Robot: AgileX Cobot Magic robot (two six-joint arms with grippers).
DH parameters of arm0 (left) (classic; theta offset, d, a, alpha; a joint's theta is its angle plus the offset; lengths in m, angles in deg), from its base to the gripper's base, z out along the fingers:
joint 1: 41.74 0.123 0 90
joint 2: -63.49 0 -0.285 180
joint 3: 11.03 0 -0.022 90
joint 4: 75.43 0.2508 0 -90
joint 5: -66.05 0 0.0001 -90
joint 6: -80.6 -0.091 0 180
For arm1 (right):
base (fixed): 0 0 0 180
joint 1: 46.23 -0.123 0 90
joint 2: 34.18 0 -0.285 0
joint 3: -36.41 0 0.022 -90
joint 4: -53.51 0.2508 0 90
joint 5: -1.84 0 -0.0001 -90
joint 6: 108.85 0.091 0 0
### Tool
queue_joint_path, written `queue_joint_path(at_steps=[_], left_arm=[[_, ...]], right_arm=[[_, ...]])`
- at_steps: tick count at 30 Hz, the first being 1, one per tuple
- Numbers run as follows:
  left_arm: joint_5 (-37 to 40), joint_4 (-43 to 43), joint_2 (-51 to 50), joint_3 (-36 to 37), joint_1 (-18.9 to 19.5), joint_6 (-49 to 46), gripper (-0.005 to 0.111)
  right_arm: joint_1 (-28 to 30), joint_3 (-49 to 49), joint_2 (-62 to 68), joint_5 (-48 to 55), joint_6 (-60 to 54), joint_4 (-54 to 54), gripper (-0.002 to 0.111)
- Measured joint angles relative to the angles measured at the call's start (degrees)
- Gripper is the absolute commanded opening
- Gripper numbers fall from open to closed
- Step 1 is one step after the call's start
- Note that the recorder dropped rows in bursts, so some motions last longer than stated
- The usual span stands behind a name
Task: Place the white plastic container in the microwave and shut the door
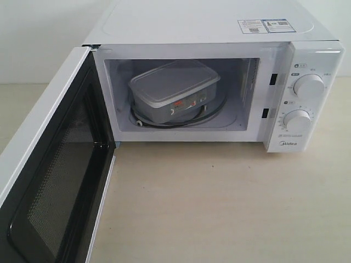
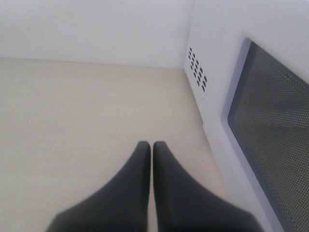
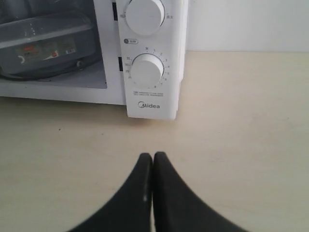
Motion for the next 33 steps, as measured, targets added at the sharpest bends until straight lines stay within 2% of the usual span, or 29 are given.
queue_joint_path(at_steps=[5, 13, 33], left_arm=[[0.00, 0.00, 0.00, 0.00, 0.00, 0.00, 0.004], [0.00, 0.00, 0.00, 0.00, 0.00, 0.00, 0.004], [0.00, 0.00, 0.00, 0.00, 0.00, 0.00, 0.004]], right_arm=[[3.09, 0.00, 0.00, 0.34, 0.00, -0.47, 0.000], [4.43, 0.00, 0.00, 0.44, 0.00, -0.47, 0.000], [4.52, 0.00, 0.00, 0.44, 0.00, -0.36, 0.000]])
